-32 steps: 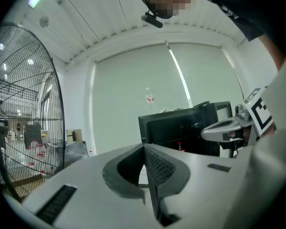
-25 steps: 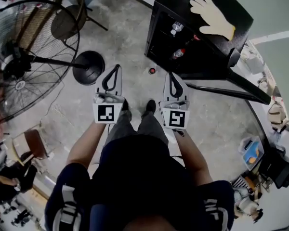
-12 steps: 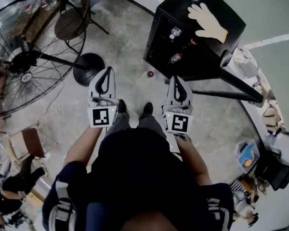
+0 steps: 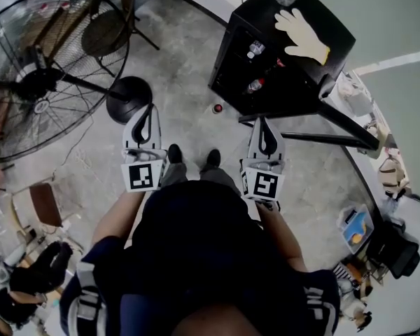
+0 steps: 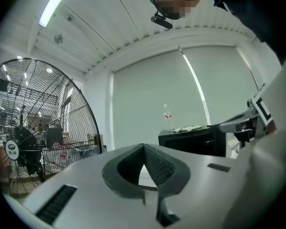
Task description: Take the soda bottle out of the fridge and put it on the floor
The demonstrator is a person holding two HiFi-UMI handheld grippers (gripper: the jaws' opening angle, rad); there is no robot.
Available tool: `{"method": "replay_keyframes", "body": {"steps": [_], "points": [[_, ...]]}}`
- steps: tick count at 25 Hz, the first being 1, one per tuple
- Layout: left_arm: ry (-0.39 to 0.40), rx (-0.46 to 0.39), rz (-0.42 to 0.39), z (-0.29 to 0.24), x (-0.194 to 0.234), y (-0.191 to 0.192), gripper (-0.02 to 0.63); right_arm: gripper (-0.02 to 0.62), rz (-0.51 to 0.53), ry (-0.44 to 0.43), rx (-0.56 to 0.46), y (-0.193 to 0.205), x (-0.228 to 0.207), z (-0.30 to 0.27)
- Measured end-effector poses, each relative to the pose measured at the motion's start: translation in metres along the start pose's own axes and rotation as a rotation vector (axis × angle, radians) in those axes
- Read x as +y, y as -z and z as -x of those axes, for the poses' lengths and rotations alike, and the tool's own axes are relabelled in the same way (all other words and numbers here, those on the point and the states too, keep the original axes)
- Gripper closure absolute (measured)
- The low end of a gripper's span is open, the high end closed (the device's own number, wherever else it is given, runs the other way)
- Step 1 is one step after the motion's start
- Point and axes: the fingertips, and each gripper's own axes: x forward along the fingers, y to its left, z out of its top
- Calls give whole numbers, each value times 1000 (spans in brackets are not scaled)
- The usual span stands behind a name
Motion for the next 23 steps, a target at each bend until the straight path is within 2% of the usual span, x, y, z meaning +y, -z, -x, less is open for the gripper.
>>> {"method": "replay_keyframes", "body": {"steps": [23], "points": [[9, -5, 3, 1, 2, -3, 583, 577, 31, -4, 20, -6, -1, -3]]}}
